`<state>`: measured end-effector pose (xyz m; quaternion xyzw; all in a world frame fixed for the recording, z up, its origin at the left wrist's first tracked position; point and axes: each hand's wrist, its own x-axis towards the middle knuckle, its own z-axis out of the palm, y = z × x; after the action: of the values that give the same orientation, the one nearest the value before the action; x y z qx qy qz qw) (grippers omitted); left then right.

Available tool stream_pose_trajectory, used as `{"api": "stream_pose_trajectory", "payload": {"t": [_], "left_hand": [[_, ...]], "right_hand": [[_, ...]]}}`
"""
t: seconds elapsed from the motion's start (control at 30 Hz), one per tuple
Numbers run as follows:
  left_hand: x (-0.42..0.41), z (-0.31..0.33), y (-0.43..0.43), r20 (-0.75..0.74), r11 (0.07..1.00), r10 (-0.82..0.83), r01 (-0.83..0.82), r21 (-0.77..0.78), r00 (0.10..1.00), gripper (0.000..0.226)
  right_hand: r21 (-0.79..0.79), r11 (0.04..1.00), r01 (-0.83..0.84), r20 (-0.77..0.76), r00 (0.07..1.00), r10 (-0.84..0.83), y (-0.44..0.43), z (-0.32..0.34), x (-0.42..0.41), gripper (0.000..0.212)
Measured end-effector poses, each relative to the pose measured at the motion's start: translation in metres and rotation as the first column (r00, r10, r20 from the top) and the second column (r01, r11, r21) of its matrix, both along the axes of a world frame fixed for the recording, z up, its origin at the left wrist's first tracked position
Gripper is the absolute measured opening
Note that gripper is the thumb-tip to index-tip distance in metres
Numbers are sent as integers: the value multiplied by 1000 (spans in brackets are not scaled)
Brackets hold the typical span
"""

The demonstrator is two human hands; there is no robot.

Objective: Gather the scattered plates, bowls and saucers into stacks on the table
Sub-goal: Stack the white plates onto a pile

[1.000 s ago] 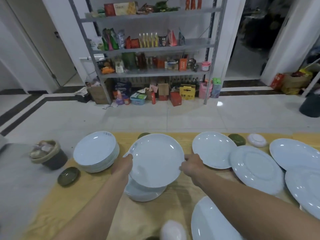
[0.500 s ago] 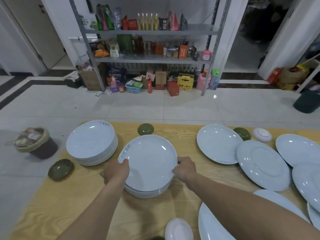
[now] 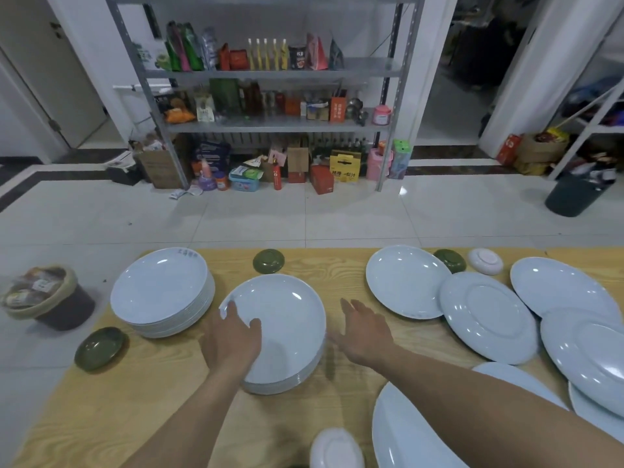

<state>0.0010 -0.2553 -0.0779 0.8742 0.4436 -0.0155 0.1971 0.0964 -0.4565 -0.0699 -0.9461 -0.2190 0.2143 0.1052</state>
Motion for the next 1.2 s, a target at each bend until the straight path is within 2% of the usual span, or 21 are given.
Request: {"api": "stream_pose_trajectory", "payload": {"t": [0.07,0.13,0.2,0.27,0.37,0.47,0.57,0.7,0.8,1.0,1.2], "left_hand": [[16,17,-30,25,969,-226,222,105,974,64],[37,33,-68,13,900,-409,401,169,912,65],[57,52,-114,-13,819,-548,540,196,836,65],[73,70,-166,-6,726,-666,650,225,746,66],[90,91,-246,34,598,-787,749,286,616,65],[101,105,-328,62,504,-857,805,314,512,64],[106,114,-411,29,405,-907,852,332,419,66],[108,119,-514,27,323,-943,888,328,332,67],[111,117,-580,15,282,-956,906,315,293,67],[127,112,-661,-46,196,-975,938,285,218,68],[183,92,-713,-40,182,-979,942,282,201,71]], "right_hand": [[-152,980,-127,174,973,153,-29,9,6,81],[-206,966,-154,305,928,213,-64,18,13,81],[-230,968,-97,375,909,180,-104,36,18,88],[-300,954,-21,353,926,131,-157,52,20,102],[-310,943,117,385,923,12,-245,77,14,105],[-333,907,257,427,899,-98,-335,96,6,102],[-349,860,373,448,872,-197,-423,107,-8,104],[-327,817,474,458,836,-302,-525,112,-25,103],[-299,799,522,468,809,-354,-585,108,-28,87],[-290,772,565,430,798,-423,-653,100,-19,88],[-290,760,581,400,795,-455,-700,81,25,86]]}}
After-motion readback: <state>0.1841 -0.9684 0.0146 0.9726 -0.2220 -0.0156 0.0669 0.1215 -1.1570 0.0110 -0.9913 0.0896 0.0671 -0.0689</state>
